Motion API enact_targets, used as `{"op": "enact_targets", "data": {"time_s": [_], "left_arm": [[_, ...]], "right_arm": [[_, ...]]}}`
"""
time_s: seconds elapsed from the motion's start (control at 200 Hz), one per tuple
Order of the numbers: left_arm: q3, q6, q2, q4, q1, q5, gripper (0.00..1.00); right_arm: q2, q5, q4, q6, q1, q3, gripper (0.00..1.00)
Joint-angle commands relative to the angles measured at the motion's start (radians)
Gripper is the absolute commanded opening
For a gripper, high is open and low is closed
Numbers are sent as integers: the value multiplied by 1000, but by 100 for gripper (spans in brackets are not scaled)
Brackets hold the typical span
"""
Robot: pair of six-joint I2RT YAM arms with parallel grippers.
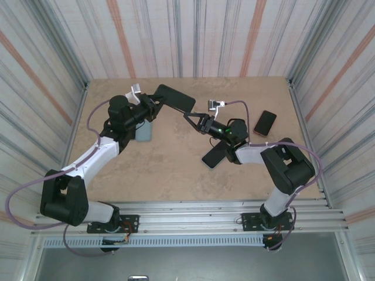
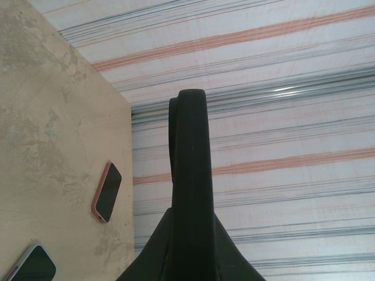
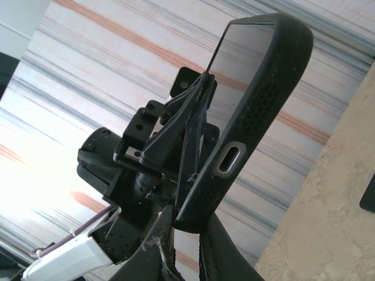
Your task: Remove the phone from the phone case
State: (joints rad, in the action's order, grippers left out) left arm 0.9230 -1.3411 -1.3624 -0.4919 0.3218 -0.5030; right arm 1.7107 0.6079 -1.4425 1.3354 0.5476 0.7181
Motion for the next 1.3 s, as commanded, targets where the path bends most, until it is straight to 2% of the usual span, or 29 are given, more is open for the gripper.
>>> {"op": "enact_targets", "data": {"time_s": [0.0,0.271,0.566,0.997,1.183,1.298], "left_arm": [[55,-60,40,-113,22,-62,2],[77,-74,45,-113,39,-74,0],[65,-97,38,-151,40,-63,0],[75,-75,19,-147,42,-83,0],[81,-15,19,-88,27,-90,0],[112,68,19,-12,7,-126,0]], "right_arm": [[54,1,36,-16,-17,13,9],[76,9,111,-98,-18,23,7],[-3,21,356,-310,-12,34,8],[-48,35,390,-315,-40,29,8],[-86,73,355,-335,-55,11,14],[-116,130,360,-379,-86,-11,22]]}}
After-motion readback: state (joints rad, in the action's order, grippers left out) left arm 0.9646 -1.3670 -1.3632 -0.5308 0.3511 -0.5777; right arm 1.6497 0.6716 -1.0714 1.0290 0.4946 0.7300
